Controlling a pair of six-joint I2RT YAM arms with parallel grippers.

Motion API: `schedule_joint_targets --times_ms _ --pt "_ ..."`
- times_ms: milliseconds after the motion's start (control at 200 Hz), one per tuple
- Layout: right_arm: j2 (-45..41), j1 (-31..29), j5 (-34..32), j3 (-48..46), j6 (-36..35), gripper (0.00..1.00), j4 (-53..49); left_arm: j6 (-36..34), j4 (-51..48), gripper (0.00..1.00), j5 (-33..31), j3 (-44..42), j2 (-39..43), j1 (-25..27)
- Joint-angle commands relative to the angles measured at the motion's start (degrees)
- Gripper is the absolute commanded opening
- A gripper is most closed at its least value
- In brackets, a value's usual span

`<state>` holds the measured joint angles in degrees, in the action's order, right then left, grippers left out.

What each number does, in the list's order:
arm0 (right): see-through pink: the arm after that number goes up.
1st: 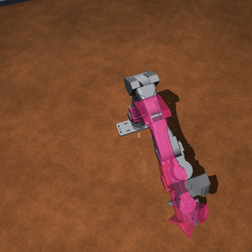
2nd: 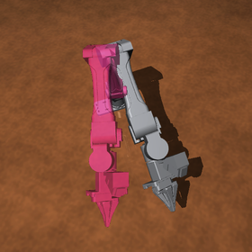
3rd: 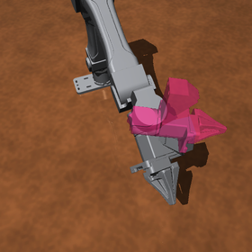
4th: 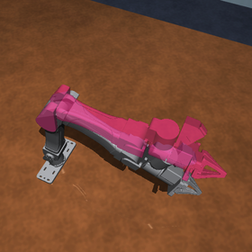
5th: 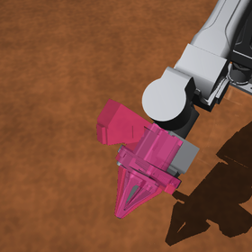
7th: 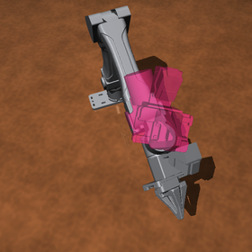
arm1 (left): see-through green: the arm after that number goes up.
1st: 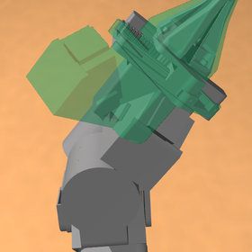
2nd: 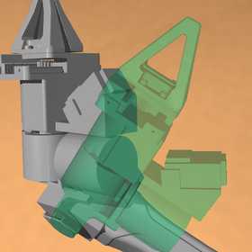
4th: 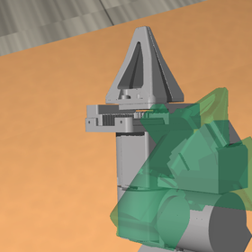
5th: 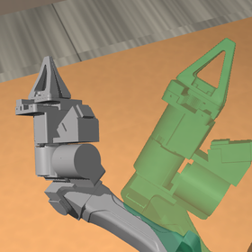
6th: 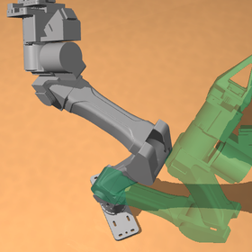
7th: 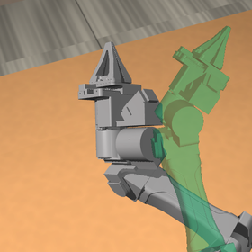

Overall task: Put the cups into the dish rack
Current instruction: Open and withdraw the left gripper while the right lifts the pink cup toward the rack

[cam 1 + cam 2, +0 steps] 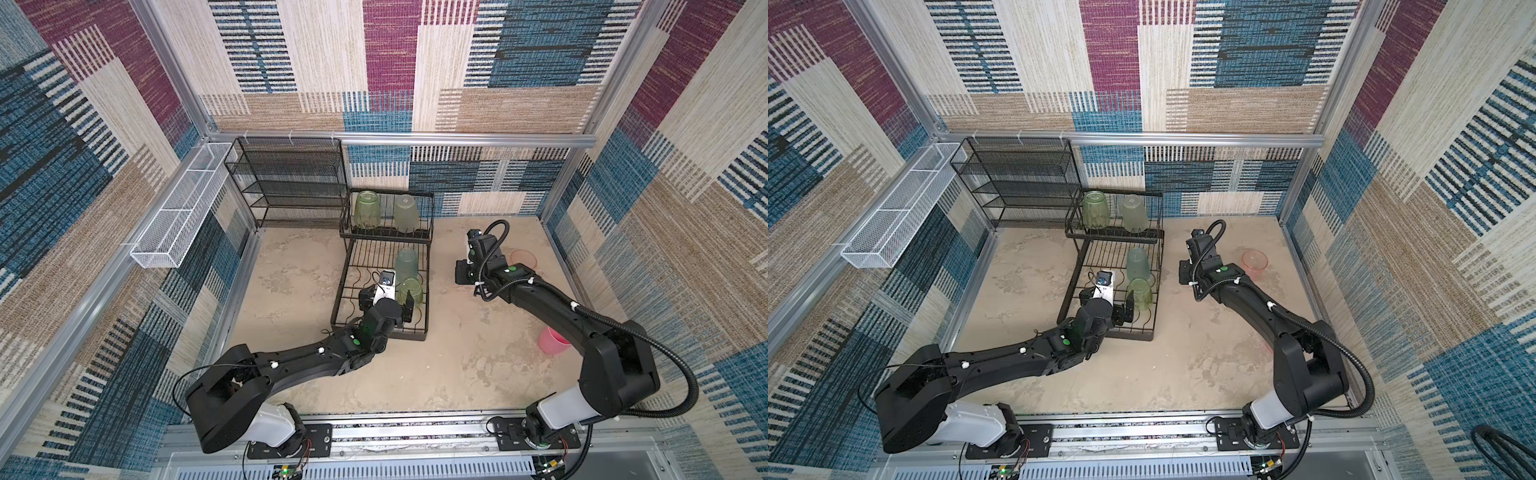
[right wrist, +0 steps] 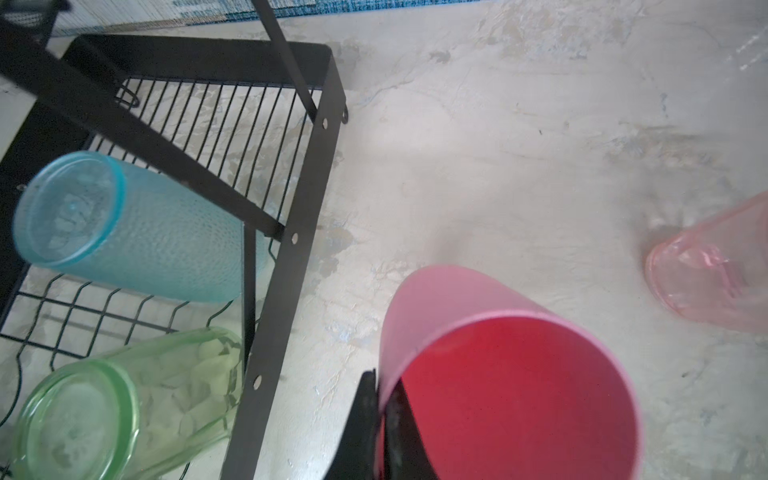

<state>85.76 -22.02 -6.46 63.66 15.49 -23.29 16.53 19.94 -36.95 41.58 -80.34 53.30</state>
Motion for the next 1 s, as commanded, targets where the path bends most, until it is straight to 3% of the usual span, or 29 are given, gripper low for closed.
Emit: schedule_joint_targets --times_ms 0,275,591,786,997 --pt "-3.60 -0.64 0.66 -1.14 0.68 0.00 -0.47 6.76 -9.63 0.99 2.93 1.07 2.01 -0.43" --pt "-12.31 -5.13 0.04 -1.23 -0.44 0.00 -3.20 14.79 -20.68 0.99 7.88 1.75 7.55 -2.67" --pt "-17.62 -11.22 -1.28 1.52 -1.94 0.00 -6.22 18.67 -33.33 0.99 11.12 5.39 12.60 -7.71" --pt "-16.21 -18.23 0.17 5.50 -4.86 0.00 -5.99 22.89 -37.80 0.99 21.00 8.30 14.22 -16.15" --pt "-10.37 -23.60 7.30 10.06 -9.22 0.00 -0.75 28.45 -41.67 0.99 32.90 12.45 14.67 -25.36"
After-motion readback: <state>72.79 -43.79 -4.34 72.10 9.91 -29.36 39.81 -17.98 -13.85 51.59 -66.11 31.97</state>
